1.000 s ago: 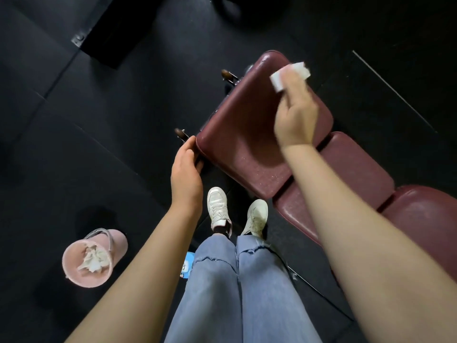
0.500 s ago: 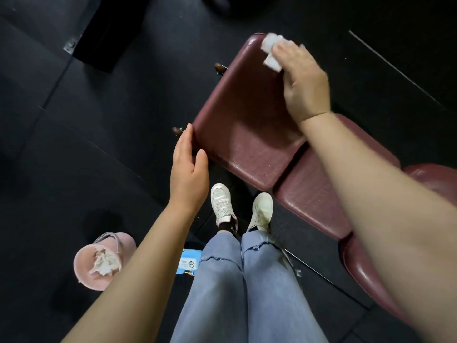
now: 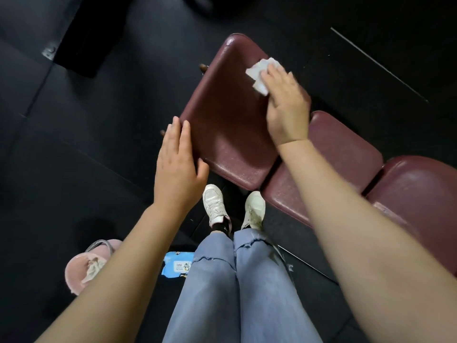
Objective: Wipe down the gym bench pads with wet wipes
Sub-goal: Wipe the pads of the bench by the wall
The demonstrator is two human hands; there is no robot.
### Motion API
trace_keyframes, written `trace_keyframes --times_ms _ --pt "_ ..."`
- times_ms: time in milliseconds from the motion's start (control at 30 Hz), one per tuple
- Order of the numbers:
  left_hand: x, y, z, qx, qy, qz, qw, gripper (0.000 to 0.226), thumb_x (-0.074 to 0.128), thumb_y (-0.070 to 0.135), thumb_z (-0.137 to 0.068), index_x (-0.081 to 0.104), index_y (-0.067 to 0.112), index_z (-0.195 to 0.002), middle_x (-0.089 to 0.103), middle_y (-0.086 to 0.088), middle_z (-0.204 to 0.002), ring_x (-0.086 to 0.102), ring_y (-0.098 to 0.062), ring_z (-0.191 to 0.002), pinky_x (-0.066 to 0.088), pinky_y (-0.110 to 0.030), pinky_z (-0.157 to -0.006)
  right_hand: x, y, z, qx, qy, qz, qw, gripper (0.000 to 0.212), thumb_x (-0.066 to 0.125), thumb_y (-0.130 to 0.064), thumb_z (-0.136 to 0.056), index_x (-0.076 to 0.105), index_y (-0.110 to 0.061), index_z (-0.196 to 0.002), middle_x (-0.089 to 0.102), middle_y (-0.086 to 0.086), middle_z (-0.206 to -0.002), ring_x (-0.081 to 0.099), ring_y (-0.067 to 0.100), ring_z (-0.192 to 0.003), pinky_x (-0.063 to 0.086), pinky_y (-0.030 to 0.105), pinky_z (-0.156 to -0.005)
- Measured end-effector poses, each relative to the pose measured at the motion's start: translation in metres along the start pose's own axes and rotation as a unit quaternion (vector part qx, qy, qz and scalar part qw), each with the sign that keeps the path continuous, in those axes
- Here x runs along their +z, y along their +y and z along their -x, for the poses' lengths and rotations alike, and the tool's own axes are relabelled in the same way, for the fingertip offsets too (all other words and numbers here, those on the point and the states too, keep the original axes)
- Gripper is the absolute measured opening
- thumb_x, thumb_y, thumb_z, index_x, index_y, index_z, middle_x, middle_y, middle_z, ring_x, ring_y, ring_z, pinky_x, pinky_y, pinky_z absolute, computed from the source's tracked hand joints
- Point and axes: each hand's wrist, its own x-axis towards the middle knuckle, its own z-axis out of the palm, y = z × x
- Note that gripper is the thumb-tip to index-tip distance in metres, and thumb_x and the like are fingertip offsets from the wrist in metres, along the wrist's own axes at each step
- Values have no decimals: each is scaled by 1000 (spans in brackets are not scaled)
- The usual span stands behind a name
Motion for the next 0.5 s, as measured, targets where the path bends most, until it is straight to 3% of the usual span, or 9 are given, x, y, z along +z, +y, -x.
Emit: trace_keyframes --times_ms 67,100,133,200,300,400,467,500 --pt "1 4 0 -9 -2 4 1000 74 54 16 -93 17 6 -157 9 -11 -166 7 -25 -153 11 -37 -124 16 -38 38 -9 -39 -20 999 35 47 3 -92 66 2 -122 64 20 -126 62 35 -117 45 47 -104" --pt "1 5 0 -11 -5 5 1000 75 54 16 -93 16 6 -157 8 -12 -166 6 -26 -153 11 -37 -124 22 -60 75 -63 -119 -47 990 32 49 1 -94 66 2 -122 65 20 -126 63 34 -116 46 46 -102" --pt "0 6 -1 -11 -13 -3 1000 76 55 17 -93 15 6 -157 6 -12 -166 5 -27 -153 10 -37 -124 18 -76 104 -132 -152 -71 977 31 53 1 -93 65 2 -122 64 19 -126 62 32 -117 45 44 -104" --pt "0 5 -2 -2 -28 -49 998 81 56 22 -93 9 5 -157 2 -15 -166 3 -28 -153 9 -38 -123 8 -74 131 -252 -252 -111 928 32 56 2 -92 66 -1 -121 64 14 -129 60 29 -122 36 39 -113" --pt "0 3 -2 18 -43 -108 993 87 58 27 -91 6 1 -156 2 -20 -164 5 -32 -153 11 -39 -123 16 -44 109 -370 -292 -81 878 35 46 -5 -95 65 -7 -124 63 6 -132 58 23 -124 22 33 -120" --pt "-2 4 -3 18 -53 -115 992 88 57 27 -91 5 1 -156 0 -20 -164 3 -32 -153 8 -39 -124 17 -28 72 -470 -286 -47 834 37 43 -11 -96 66 -10 -126 62 3 -133 58 24 -124 39 42 -112" --pt "-3 4 -3 14 -60 -107 992 90 57 23 -88 3 3 -157 -3 -18 -165 -1 -30 -153 4 -37 -124 17 -17 47 -464 -239 -33 852 36 45 -7 -97 65 -11 -127 62 6 -134 58 26 -125 43 46 -109" --pt "-3 4 -3 13 -64 -105 992 92 57 21 -86 1 3 -157 -5 -17 -165 -3 -29 -153 3 -36 -124 13 -6 28 -436 -183 -10 881 34 48 -4 -97 66 -10 -126 62 8 -133 59 28 -123 40 43 -112"
